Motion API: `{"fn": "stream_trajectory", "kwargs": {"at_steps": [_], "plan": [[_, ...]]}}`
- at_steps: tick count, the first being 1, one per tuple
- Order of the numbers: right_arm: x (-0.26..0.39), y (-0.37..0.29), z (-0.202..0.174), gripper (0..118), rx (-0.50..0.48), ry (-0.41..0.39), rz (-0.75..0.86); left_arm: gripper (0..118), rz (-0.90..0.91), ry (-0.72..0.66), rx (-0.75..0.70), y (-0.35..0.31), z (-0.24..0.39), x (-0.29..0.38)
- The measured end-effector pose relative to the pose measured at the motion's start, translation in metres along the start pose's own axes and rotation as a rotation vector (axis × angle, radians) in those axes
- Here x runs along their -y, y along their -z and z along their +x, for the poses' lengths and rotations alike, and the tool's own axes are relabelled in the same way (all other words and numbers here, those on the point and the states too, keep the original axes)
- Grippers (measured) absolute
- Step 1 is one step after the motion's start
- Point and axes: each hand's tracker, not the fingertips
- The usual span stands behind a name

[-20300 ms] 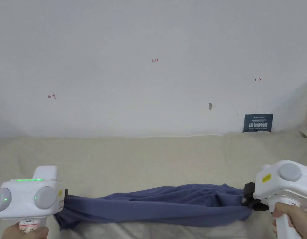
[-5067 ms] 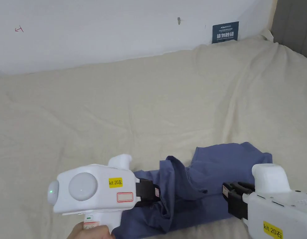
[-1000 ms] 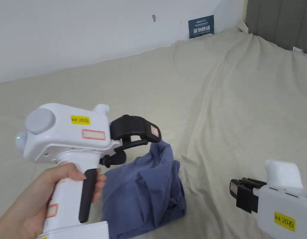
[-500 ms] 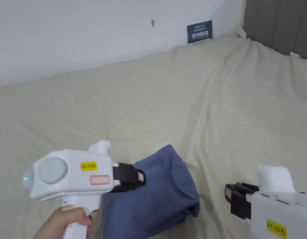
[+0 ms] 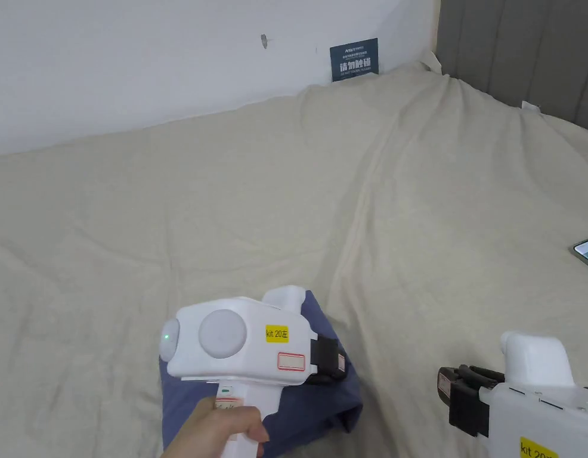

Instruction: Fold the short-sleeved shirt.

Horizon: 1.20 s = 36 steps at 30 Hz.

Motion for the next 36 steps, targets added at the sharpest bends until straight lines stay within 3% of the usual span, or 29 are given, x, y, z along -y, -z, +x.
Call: {"fn": "stream_trajectory", "kwargs": {"at_steps": [8, 12, 17, 18, 19, 21, 22, 23, 26, 30, 36], "plan": [[-0.007, 0.001, -0.023, 0, -0.035, -0.049, 0.009, 0, 0.114, -0.034, 0.04, -0.063, -0.01, 0.021], [-0.008, 0.01, -0.046, 0, -0.095, -0.111, 0.007, 0, 0.211, -0.097, -0.091, -0.121, -0.047, 0.044], [-0.012, 0.033, -0.092, 0, -0.205, -0.201, 0.0, 0, 0.253, -0.226, -0.132, -0.171, -0.096, 0.081], [-0.013, 0.039, -0.101, 0, -0.216, -0.226, 0.001, 10, 0.249, -0.245, -0.131, -0.174, -0.105, 0.085], [-0.014, 0.047, -0.11, 0, -0.213, -0.256, 0.004, 29, 0.244, -0.277, -0.117, -0.178, -0.114, 0.091], [-0.019, 0.066, -0.126, 0, -0.167, -0.308, 0.012, 85, 0.24, -0.323, -0.032, -0.183, -0.129, 0.1], [-0.021, 0.078, -0.13, 0, -0.16, -0.314, 0.005, 100, 0.243, -0.339, 0.0, -0.181, -0.133, 0.104], [-0.022, 0.089, -0.134, 0, -0.151, -0.319, -0.011, 106, 0.243, -0.363, 0.019, -0.18, -0.137, 0.107], [-0.018, 0.113, -0.137, 0, -0.214, -0.305, -0.043, 109, 0.268, -0.432, 0.068, -0.173, -0.149, 0.111], [0.002, 0.139, -0.136, 0, -0.115, -0.346, -0.027, 109, 0.255, -0.515, 0.103, -0.15, -0.164, 0.104], [0.008, 0.139, -0.124, 0, -0.159, -0.305, 0.014, 108, 0.259, -0.563, 0.299, -0.111, -0.165, 0.084]]}}
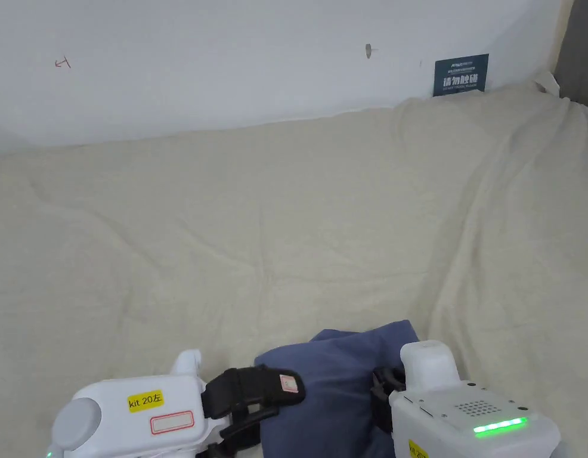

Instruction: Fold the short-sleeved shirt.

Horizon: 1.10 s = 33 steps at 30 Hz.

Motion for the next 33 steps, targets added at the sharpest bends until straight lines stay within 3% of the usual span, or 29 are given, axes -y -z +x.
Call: {"fn": "stream_trajectory", "kwargs": {"at_steps": [2, 4, 5, 6, 7, 11, 15, 21, 24, 29, 33], "plan": [[-0.002, -0.004, 0.0, 0, -0.007, 0.008, 0.002, 106, -0.054, -0.022, 0.014, 0.021, 0.004, -0.003], [-0.002, -0.004, 0.001, 0, -0.01, 0.017, 0.002, 93, -0.063, 0.01, -0.026, 0.035, 0.01, -0.001], [-0.001, -0.004, 0.001, 0, -0.01, 0.022, 0.002, 72, -0.044, 0.053, -0.059, 0.036, 0.014, -0.001], [-0.001, -0.005, 0.001, 0, -0.009, 0.027, 0.004, 42, -0.042, 0.071, -0.074, 0.04, 0.016, -0.002], [-0.001, -0.005, 0.002, 0, 0.0, 0.031, 0.006, 41, -0.047, 0.076, -0.159, 0.044, 0.013, -0.003], [-0.004, -0.011, 0.0, 0, -0.003, 0.032, 0.005, 39, -0.045, 0.025, -0.1, 0.037, 0.005, -0.004], [-0.007, -0.023, -0.015, 0, 0.071, -0.048, 0.045, 38, -0.044, 0.067, -0.128, 0.03, 0.016, -0.002], [-0.023, -0.063, -0.046, 0, 0.11, -0.023, 0.206, 37, -0.043, 0.129, -0.173, -0.003, 0.021, -0.007], [-0.03, -0.083, -0.066, 0, 0.133, -0.008, 0.3, 37, -0.025, 0.141, -0.211, -0.037, 0.01, -0.014], [-0.038, -0.106, -0.106, 0, 0.254, -0.012, 0.487, 37, 0.034, 0.184, -0.344, -0.116, -0.009, -0.036], [-0.042, -0.108, -0.128, 0, 0.24, -0.008, 0.5, 37, 0.076, 0.229, -0.519, -0.181, -0.03, -0.065]]}}
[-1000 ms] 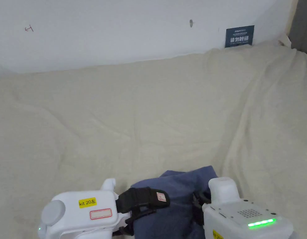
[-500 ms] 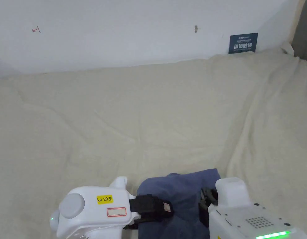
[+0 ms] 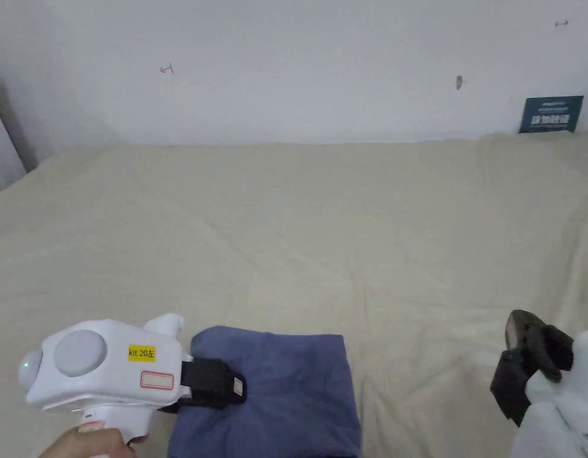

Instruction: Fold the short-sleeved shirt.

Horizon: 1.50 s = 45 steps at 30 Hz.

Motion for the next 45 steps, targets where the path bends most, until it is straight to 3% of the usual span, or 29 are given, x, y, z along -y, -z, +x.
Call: {"fn": "stream_trajectory", "kwargs": {"at_steps": [7, 11, 19, 23, 24, 25, 27, 28, 32, 34, 35, 38, 39, 45], "plan": [[-0.008, 0.008, -0.04, 0, -0.063, 0.001, 0.003, 37, 0.056, 0.018, -0.369, -0.058, -0.101, -0.037], [-0.006, 0.019, -0.053, 0, -0.05, -0.03, -0.015, 36, 0.043, 0.027, -0.546, -0.077, -0.148, -0.053], [-0.006, 0.041, -0.055, 0, -0.014, -0.064, -0.06, 36, 0.055, 0.08, -0.816, -0.097, -0.237, -0.093], [-0.003, 0.047, -0.06, 0, 0.003, -0.095, -0.071, 36, 0.096, 0.005, -0.935, -0.112, -0.277, -0.102], [-0.003, 0.048, -0.06, 0, 0.002, -0.101, -0.074, 39, 0.089, -0.019, -0.922, -0.116, -0.284, -0.103], [-0.003, 0.05, -0.061, 0, -0.003, -0.102, -0.078, 54, 0.095, -0.072, -0.928, -0.115, -0.256, -0.086], [-0.003, 0.053, -0.061, 0, -0.02, -0.098, -0.096, 104, 0.139, -0.085, -1.035, -0.118, -0.251, -0.082], [-0.002, 0.054, -0.061, 0, -0.034, -0.095, -0.113, 116, 0.166, -0.071, -1.029, -0.122, -0.25, -0.079], [0.002, 0.054, -0.064, 0, -0.046, -0.103, -0.124, 118, 0.184, -0.092, -0.988, -0.133, -0.232, -0.068], [0.002, 0.053, -0.064, 0, -0.051, -0.096, -0.128, 113, 0.2, -0.078, -0.976, -0.137, -0.223, -0.065], [0.002, 0.052, -0.063, 0, -0.057, -0.093, -0.13, 103, 0.224, -0.058, -0.956, -0.138, -0.211, -0.059], [0.0, 0.048, -0.059, 0, -0.059, -0.094, -0.128, 19, 0.3, 0.004, -0.891, -0.136, -0.184, -0.049], [-0.001, 0.046, -0.056, 0, -0.058, -0.095, -0.126, 7, 0.331, 0.015, -0.891, -0.134, -0.169, -0.042], [-0.01, 0.037, -0.034, 0, -0.057, -0.096, -0.127, 0, 0.488, 0.011, -0.734, -0.123, -0.083, -0.012]]}}
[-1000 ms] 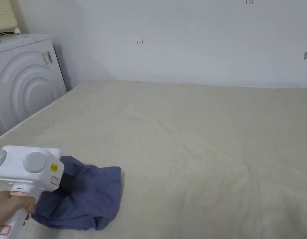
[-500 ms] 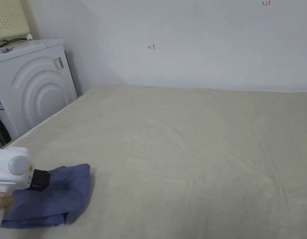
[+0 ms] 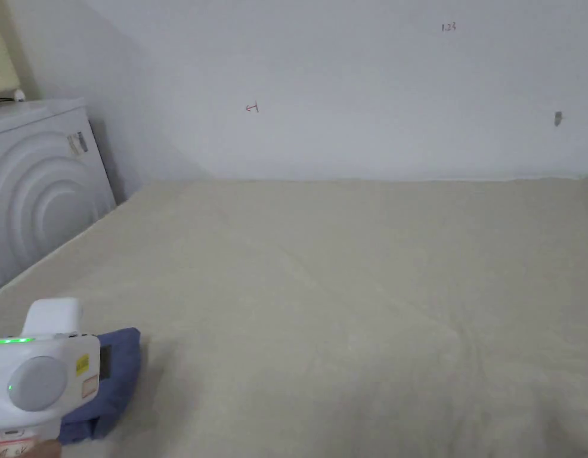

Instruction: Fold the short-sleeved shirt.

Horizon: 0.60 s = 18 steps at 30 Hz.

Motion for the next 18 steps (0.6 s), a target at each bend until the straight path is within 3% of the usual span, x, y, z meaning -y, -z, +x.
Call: {"fn": "stream_trajectory", "kwargs": {"at_steps": [2, 10, 18], "plan": [[-0.001, -0.005, 0.009, 0, -0.014, -0.001, 0.002, 0, 0.071, 0.011, 0.083, -0.027, 0.033, 0.008], [-0.021, -0.025, 0.04, 0, -0.048, 0.017, 0.05, 0, 0.284, 0.075, 0.176, -0.118, 0.164, 0.044], [-0.033, -0.05, 0.075, 0, -0.036, -0.007, 0.126, 0, 0.459, 0.097, 0.186, -0.192, 0.261, 0.071]]}}
